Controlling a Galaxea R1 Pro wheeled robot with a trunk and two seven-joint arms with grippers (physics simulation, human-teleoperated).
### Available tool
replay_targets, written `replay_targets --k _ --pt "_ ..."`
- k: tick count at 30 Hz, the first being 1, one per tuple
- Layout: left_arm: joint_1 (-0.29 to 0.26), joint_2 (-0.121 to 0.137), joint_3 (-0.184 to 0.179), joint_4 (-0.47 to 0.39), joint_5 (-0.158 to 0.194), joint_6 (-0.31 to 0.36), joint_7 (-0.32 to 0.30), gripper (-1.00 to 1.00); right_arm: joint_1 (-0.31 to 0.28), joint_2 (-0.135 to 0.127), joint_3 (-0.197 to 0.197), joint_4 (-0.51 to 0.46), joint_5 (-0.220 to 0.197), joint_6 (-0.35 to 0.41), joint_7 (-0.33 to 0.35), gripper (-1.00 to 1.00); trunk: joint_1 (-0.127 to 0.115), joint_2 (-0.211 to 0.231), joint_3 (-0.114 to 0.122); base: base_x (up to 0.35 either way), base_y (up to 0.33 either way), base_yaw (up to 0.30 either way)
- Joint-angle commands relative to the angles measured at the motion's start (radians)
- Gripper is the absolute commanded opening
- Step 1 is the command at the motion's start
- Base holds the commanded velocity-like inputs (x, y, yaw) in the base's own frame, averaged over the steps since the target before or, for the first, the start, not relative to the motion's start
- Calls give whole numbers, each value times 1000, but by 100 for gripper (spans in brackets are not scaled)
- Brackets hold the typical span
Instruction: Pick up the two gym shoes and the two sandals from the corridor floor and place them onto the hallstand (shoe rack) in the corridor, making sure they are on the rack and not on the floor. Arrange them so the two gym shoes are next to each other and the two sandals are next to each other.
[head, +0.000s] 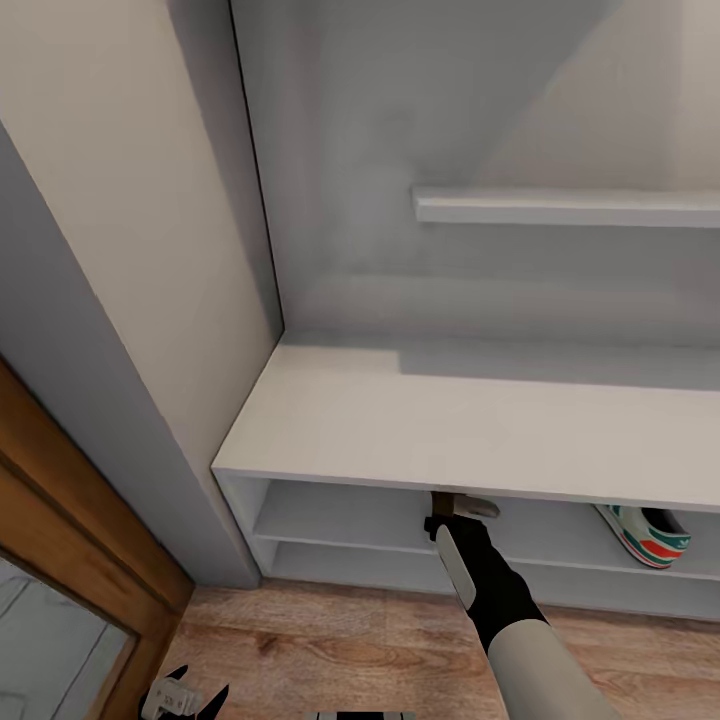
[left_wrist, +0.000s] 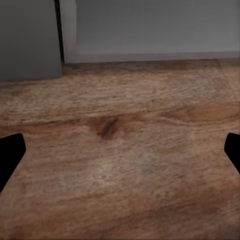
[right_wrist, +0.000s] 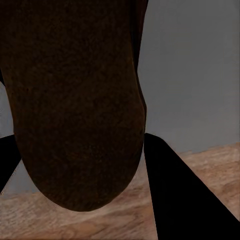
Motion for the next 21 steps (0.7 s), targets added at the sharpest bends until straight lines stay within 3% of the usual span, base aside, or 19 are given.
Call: replay_targets --k 1,11,12,21 --pt "-1 0 6 1 4 1 -10 100 0 0 0 -1 -11 1 -9 -100 0 0 -1 58 0 0" --pt "0 0 6 1 4 2 -10 100 0 0 0 -1 -11 1 -9 -100 0 0 -1 14 0 0" --pt "-1 0 6 1 4 1 -10 100 0 0 0 -1 -11 1 -9 100 0 0 -1 2 0 0" --pt "-1 0 6 1 4 1 -10 100 0 0 0 -1 -11 1 -8 100 0 0 -1 0 0 0"
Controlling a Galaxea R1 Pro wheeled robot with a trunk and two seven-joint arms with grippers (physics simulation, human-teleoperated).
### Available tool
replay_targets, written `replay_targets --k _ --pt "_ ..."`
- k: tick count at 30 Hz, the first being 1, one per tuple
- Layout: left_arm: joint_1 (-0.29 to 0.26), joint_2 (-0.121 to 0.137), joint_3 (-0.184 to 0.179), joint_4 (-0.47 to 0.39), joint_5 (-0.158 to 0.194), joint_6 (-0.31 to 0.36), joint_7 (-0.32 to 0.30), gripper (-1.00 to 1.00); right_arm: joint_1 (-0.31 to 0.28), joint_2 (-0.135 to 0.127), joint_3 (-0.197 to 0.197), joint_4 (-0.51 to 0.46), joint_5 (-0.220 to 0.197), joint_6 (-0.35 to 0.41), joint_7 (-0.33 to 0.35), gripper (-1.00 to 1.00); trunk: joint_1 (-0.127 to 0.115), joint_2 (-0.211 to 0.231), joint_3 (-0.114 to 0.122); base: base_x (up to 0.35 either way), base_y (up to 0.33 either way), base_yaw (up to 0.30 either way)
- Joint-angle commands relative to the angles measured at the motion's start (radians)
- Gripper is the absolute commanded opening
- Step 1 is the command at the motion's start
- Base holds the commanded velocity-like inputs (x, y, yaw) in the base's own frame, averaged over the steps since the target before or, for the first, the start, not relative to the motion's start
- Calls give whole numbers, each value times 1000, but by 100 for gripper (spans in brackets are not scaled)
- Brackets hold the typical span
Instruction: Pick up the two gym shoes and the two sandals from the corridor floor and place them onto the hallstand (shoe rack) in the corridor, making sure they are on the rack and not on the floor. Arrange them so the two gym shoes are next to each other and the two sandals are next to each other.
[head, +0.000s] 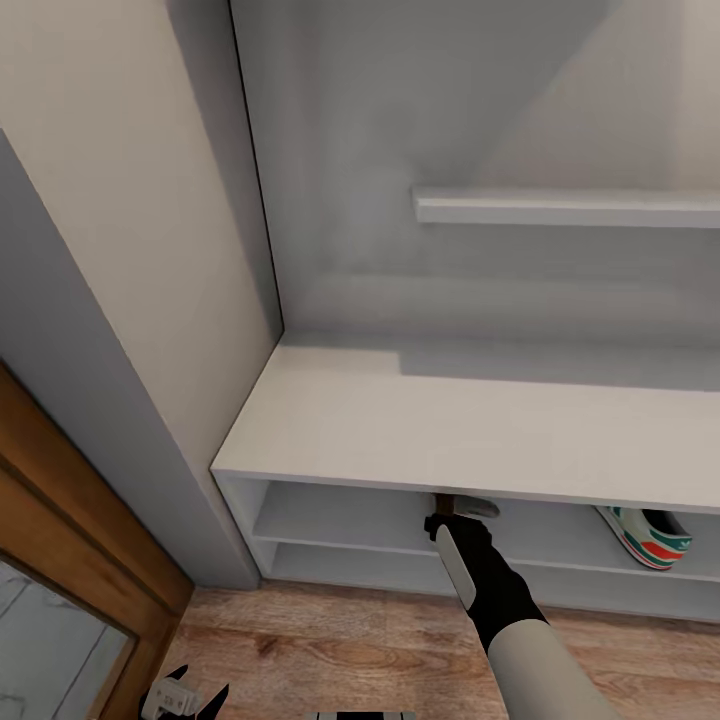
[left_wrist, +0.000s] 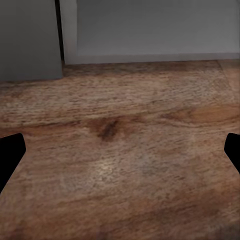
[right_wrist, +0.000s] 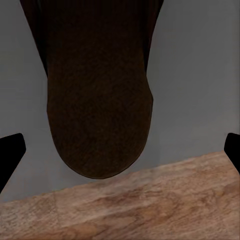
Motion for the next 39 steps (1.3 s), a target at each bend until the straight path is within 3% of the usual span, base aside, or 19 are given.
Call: replay_targets --k 1,23,39 --pt "-1 0 6 1 4 1 -10 100 0 0 0 -1 -8 2 -7 100 0 0 -1 0 0 0" --pt "-1 0 6 1 4 1 -10 100 0 0 0 -1 -8 2 -6 100 0 0 -1 -11 0 0" --pt "-1 0 6 1 3 1 -9 100 0 0 0 0 -8 2 -6 100 0 0 -1 -281 0 0"
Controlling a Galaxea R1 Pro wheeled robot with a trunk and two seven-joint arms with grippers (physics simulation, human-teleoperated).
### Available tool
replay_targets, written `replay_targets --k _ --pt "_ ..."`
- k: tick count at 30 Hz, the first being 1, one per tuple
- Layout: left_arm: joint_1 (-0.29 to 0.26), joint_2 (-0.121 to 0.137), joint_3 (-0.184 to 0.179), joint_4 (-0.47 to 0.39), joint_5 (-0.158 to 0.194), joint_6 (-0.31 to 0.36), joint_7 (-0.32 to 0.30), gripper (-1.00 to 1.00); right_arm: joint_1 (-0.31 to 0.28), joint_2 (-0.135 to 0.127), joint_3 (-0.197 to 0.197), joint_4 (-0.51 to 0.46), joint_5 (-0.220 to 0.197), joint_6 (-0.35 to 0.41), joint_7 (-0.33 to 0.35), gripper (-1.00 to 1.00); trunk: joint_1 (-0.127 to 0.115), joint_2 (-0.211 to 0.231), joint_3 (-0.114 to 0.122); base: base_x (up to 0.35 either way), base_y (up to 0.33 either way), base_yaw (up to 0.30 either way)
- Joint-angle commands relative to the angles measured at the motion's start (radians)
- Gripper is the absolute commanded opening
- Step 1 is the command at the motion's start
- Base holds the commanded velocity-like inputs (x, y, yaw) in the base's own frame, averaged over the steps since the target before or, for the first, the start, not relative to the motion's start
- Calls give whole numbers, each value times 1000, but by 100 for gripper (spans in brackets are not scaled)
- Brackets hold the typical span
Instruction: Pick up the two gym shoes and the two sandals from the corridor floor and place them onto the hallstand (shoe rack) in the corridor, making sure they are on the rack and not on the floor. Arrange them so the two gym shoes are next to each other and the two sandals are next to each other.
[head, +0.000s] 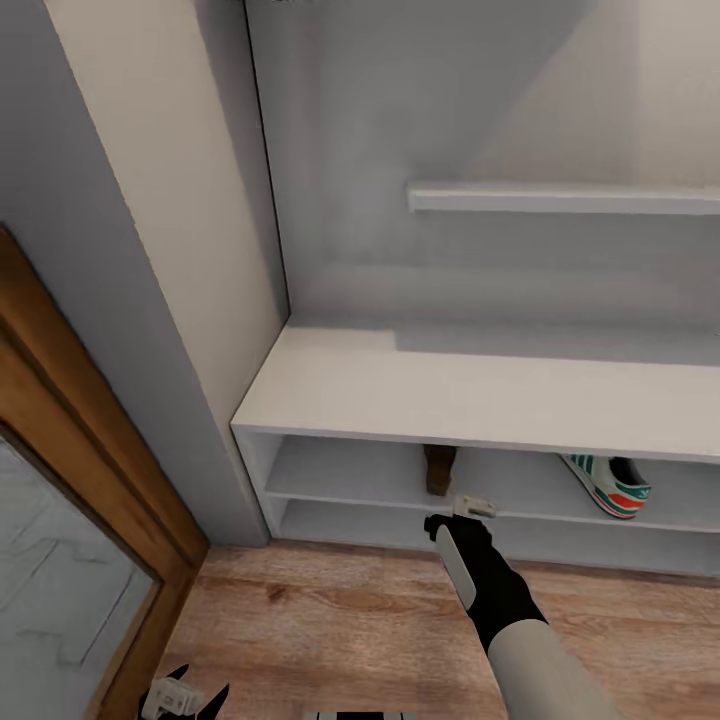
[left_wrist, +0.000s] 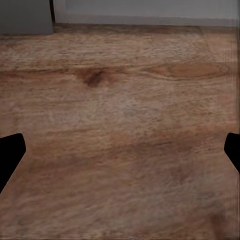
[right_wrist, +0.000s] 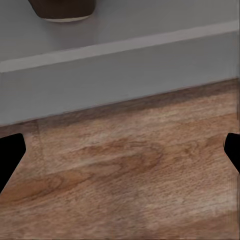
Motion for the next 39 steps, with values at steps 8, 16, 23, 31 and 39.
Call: replay_targets --k 8,16,23,31,39 --pt "-1 0 6 1 3 1 -8 100 0 0 0 -1 -8 2 -7 100 -1 0 -1 -332 -24 0" --pt "0 0 6 1 3 1 -6 100 0 0 0 -1 -8 1 -5 100 -1 0 -1 -321 -130 0" --pt "-1 0 6 1 4 3 -4 100 0 0 0 1 -7 -2 -4 100 -1 0 -1 -314 -154 0" --pt "-1 0 6 1 3 5 -1 100 0 0 0 1 -5 -2 -4 100 -1 0 -1 -304 -139 0" --pt "-1 0 7 1 5 6 0 100 2 0 0 29 -2 -3 -4 100 -1 0 -1 -203 -214 0"
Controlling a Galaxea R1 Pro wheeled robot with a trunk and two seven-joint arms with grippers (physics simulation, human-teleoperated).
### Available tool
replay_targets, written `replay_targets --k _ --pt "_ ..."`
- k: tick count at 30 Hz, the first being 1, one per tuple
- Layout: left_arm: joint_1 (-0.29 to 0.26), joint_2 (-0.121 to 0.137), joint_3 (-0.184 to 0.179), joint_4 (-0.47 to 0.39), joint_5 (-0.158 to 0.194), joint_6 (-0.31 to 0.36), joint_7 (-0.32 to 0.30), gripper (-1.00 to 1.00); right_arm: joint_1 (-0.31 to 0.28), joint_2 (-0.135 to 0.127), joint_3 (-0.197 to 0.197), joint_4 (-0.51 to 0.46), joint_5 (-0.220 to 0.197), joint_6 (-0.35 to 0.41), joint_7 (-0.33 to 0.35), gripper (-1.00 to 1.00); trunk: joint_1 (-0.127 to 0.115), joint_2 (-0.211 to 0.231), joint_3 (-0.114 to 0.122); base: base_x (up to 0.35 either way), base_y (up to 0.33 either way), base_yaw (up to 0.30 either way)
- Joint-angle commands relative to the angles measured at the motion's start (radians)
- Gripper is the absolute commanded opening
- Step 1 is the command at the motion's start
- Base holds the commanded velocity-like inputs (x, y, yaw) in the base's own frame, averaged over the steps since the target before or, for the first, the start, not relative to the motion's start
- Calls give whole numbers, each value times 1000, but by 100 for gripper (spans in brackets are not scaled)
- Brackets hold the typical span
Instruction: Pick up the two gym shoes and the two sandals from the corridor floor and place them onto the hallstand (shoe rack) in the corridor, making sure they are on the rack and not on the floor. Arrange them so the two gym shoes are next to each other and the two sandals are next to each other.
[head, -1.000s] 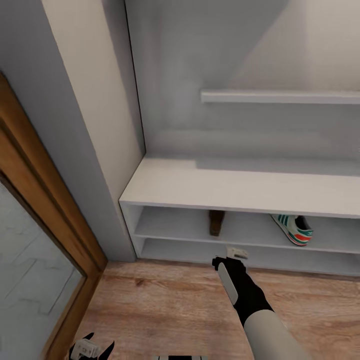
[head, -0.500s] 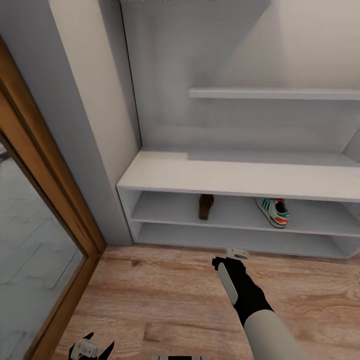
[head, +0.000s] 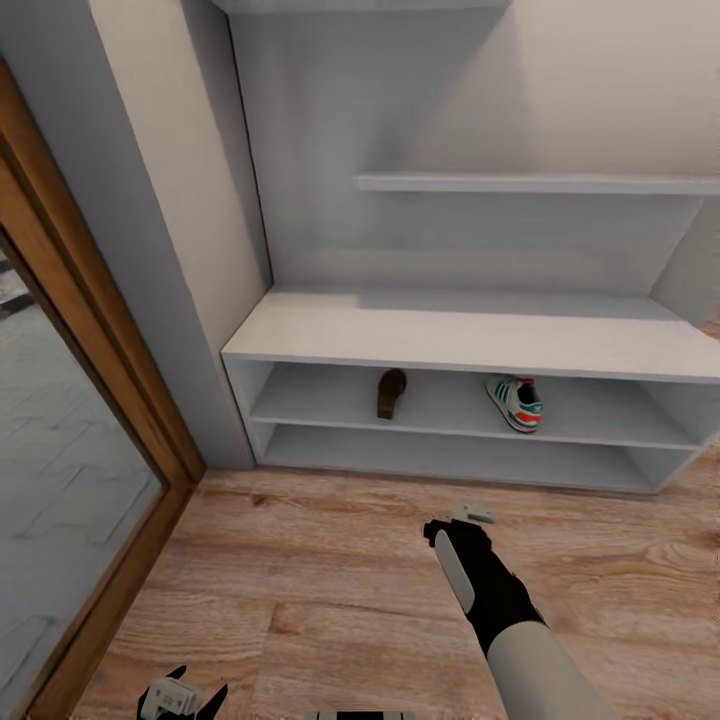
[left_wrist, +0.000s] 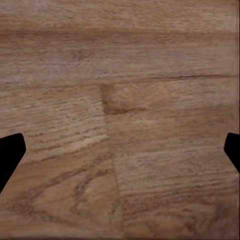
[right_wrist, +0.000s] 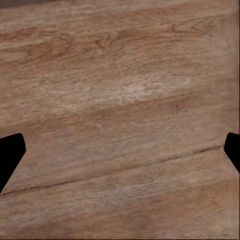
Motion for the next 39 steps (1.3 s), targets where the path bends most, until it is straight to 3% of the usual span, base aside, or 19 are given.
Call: replay_targets --k 1,8,11,12,13,14,17,18,22,23,24,29,36,39 --pt "0 0 6 0 4 2 -10 100 0 0 0 8 -8 2 -6 100 0 0 -1 -120 -249 0" --pt "-1 0 10 0 13 2 -10 100 0 0 1 144 -7 -64 0 100 0 0 -1 -33 -258 0" --pt "-1 0 11 0 14 2 -9 100 0 -36 2 203 -6 -103 37 100 0 0 -1 35 -172 0" --pt "-1 0 12 0 14 2 -9 100 0 -83 2 264 9 -152 118 100 0 0 -1 15 -69 0" --pt "0 0 13 0 14 2 -8 100 0 -102 2 290 20 -174 159 100 0 0 -1 12 -56 0" --pt "0 0 13 0 14 2 -8 100 0 -102 2 290 20 -174 159 100 0 0 -1 12 -56 0" --pt "0 0 15 0 14 3 -7 100 0 -166 2 394 71 -262 299 100 0 0 -1 7 -32 0" --pt "0 0 17 0 14 2 -6 100 0 -211 2 499 117 -365 399 100 0 0 -1 2 -9 0" --pt "0 0 18 1 15 2 -3 100 0 -249 2 646 157 -556 469 100 0 0 -1 1 -5 0" --pt "0 0 18 1 15 2 -3 100 0 -249 2 646 157 -556 469 100 0 0 -1 1 -2 0" --pt "-1 0 19 1 16 1 -1 100 1 -255 2 688 163 -616 478 100 0 0 -1 0 -2 0" --pt "-1 0 20 2 18 -1 23 100 3 -263 2 744 171 -729 489 100 0 0 -1 0 0 0" --pt "0 0 20 15 20 -7 93 100 46 -266 2 765 173 -818 494 100 0 0 -1 0 0 0" --pt "0 -1 20 44 47 -10 129 100 81 -266 2 768 172 -843 494 100 0 0 -1 0 0 0"
